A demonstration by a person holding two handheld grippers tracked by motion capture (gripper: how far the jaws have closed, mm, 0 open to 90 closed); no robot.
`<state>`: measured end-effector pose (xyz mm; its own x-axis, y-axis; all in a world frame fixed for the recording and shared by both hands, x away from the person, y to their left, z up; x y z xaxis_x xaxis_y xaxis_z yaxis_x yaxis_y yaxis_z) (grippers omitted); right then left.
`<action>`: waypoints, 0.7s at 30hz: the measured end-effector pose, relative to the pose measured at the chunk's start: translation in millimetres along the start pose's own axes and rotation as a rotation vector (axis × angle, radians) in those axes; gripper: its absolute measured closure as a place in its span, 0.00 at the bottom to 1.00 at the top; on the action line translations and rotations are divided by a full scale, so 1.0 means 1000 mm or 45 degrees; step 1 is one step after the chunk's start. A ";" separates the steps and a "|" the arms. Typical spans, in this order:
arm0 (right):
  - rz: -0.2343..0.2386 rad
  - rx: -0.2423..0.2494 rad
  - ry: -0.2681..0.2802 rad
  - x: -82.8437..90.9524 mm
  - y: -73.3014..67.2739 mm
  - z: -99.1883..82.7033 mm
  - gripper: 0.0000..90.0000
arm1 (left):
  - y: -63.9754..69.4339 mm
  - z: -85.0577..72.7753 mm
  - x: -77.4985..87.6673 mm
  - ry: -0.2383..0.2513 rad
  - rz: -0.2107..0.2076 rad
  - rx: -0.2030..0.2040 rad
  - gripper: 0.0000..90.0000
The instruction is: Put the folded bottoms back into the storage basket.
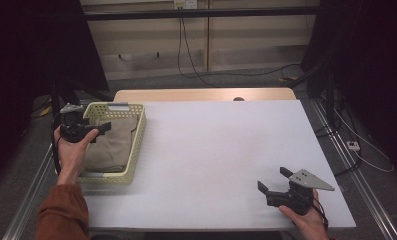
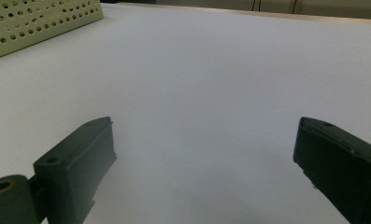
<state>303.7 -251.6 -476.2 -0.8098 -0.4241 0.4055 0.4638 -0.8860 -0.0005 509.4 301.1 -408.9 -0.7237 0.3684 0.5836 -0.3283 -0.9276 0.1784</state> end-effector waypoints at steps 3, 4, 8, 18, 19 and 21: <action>-0.002 -0.005 0.003 0.001 0.000 0.000 0.06 | 0.001 -0.003 0.007 0.032 -0.006 0.004 0.08; -0.003 -0.005 0.005 0.001 0.000 0.001 0.06 | 0.002 -0.004 0.008 0.037 -0.025 0.003 0.08; 0.002 0.003 0.007 0.002 -0.001 0.001 0.06 | 0.006 -0.010 0.014 0.030 -0.058 -0.026 0.06; -0.001 0.001 0.012 0.001 0.000 0.001 0.06 | 0.020 -0.016 0.032 0.096 -0.044 -0.076 0.07; 0.000 0.004 0.014 0.001 0.000 0.001 0.06 | 0.022 -0.016 0.034 0.101 -0.044 -0.088 0.08; 0.001 0.001 0.010 0.001 0.000 0.001 0.06 | 0.027 -0.017 0.037 0.112 -0.053 -0.099 0.08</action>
<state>303.1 -251.4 -474.5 -0.8123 -0.4261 0.3982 0.4643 -0.8857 -0.0003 463.5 290.6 -396.6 -0.7577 0.4139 0.5046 -0.4028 -0.9049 0.1374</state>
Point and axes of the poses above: each handheld gripper's, and its own axes: x roughly backward along the jaws, z roughly out of its top, y roughly to its right, the point moved 6 cm from there along -x, roughly forward along the jaws, and after that the axes turned 6 degrees about x, right-handed, at the moved point
